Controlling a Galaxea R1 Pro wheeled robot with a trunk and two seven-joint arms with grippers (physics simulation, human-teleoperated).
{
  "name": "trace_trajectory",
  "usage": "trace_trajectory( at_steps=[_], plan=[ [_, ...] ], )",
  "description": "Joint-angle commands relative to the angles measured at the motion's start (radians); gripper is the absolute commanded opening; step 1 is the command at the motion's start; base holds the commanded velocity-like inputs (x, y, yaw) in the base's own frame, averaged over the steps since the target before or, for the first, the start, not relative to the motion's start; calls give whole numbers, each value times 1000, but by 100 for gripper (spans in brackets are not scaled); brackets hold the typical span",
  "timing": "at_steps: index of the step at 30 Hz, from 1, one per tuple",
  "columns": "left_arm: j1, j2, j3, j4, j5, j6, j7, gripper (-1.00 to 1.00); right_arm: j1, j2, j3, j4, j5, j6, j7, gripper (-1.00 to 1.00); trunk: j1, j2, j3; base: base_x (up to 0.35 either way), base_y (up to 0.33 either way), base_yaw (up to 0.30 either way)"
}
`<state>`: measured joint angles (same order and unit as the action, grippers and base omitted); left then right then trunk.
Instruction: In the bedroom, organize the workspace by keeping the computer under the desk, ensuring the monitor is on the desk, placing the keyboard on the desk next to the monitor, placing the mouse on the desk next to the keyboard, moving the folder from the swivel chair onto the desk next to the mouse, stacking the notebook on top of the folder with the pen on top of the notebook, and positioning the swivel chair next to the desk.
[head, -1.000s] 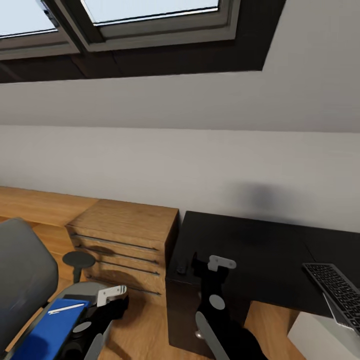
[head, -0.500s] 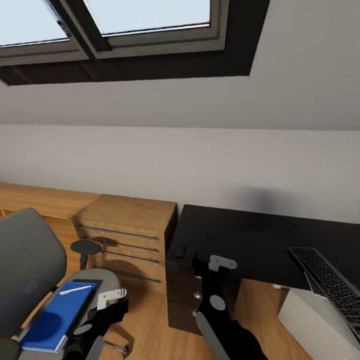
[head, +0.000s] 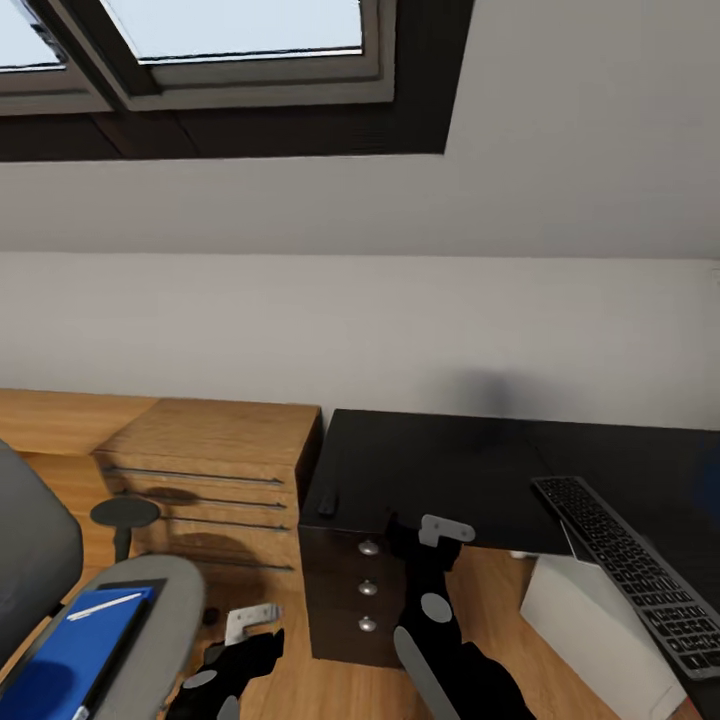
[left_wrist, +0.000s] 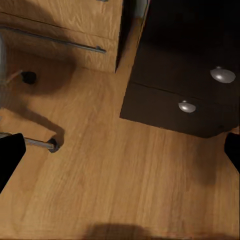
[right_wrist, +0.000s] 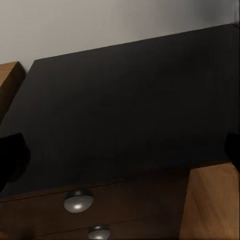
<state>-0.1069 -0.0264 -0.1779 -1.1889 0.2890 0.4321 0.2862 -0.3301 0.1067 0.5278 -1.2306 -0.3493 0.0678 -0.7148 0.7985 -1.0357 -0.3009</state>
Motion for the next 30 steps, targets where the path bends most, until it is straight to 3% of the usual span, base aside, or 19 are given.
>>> trace_trajectory(
  at_steps=[1,6,13,16,17,20,21,22,24,25,30],
  plan=[
    [-1,-4,-5,6,10,-5,10,100,-1,-3,2,1,-2,7,-7,100,0,-1,-1,0,0,-266],
    [-1,-23,-26,49,11,-64,11,100,-1,-48,-1,8,-3,2,-5,100,0,-1,-1,0,0,-267],
    [-1,-28,-35,138,12,-75,11,100,-1,-74,3,6,0,-12,0,100,0,-1,-1,0,0,-182],
    [-1,-28,-32,275,13,-152,10,100,-2,-85,5,-5,39,-13,47,100,0,-1,-1,0,0,-24],
    [-1,-28,-32,275,13,-152,10,100,-2,-85,5,-5,39,-13,47,100,0,-1,-1,0,0,-14],
    [-1,-28,-32,347,12,-234,11,100,-5,-90,-13,-23,70,-5,70,100,0,-1,-1,0,0,-8],
    [-1,-27,-32,405,13,-289,10,100,-20,-99,-68,-30,80,25,88,100,0,-1,-1,0,0,-2],
    [-1,-27,-32,417,13,-297,10,100,-43,-101,-104,-16,80,52,106,100,0,-1,-1,0,0,-2],
    [-1,-27,-31,444,12,-313,10,100,-77,-103,-142,22,80,76,135,100,0,-1,-1,0,0,-1],
    [-1,-27,-31,454,12,-319,9,100,-116,-105,-183,80,78,91,177,100,0,-1,-1,0,0,0],
    [-1,-24,-32,469,12,-328,7,100,-203,-107,-326,254,64,107,307,100,0,-1,-1,0,0,0]
  ],
)
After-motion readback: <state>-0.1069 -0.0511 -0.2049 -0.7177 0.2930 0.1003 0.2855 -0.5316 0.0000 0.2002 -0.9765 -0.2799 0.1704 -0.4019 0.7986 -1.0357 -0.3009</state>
